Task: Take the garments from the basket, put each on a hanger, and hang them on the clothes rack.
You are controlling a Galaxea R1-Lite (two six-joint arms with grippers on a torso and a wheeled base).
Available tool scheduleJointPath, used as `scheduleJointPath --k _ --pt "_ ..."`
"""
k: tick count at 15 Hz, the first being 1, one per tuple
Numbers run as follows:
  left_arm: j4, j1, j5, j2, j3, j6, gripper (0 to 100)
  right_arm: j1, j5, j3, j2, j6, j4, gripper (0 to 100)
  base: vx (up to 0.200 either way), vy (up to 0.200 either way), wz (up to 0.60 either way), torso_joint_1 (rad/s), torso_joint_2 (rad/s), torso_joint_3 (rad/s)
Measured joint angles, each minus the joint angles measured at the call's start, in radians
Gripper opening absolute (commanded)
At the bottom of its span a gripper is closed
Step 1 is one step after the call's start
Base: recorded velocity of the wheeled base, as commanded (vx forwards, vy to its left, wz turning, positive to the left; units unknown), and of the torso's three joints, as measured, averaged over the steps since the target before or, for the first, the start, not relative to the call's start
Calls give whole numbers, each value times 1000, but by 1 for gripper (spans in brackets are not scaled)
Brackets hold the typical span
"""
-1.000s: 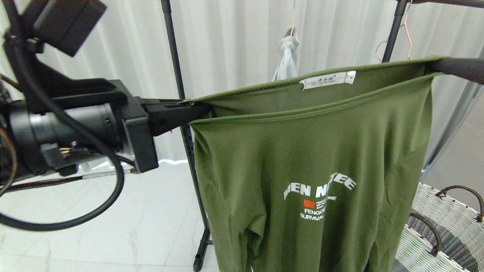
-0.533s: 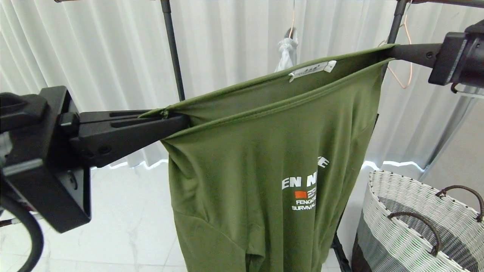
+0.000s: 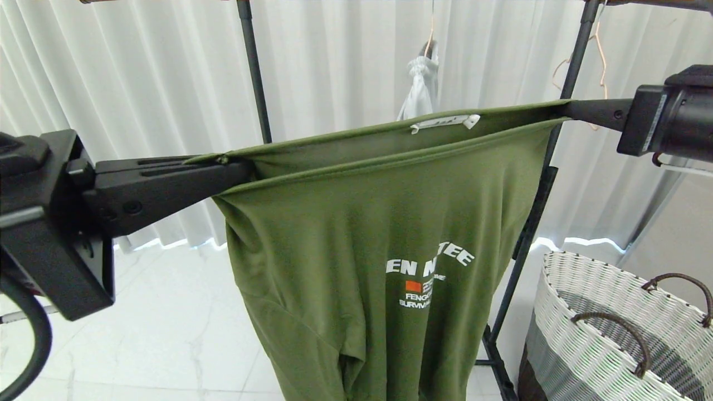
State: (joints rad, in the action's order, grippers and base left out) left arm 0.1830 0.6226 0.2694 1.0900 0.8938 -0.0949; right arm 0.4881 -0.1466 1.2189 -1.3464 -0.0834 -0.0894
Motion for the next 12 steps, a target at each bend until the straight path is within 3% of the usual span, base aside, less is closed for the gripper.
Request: scheduleJointPath --k 12 --pt "35 -92 -3 225 123 4 0 -4 -1 -161 136 31 -1 0 0 0 0 0 0 0"
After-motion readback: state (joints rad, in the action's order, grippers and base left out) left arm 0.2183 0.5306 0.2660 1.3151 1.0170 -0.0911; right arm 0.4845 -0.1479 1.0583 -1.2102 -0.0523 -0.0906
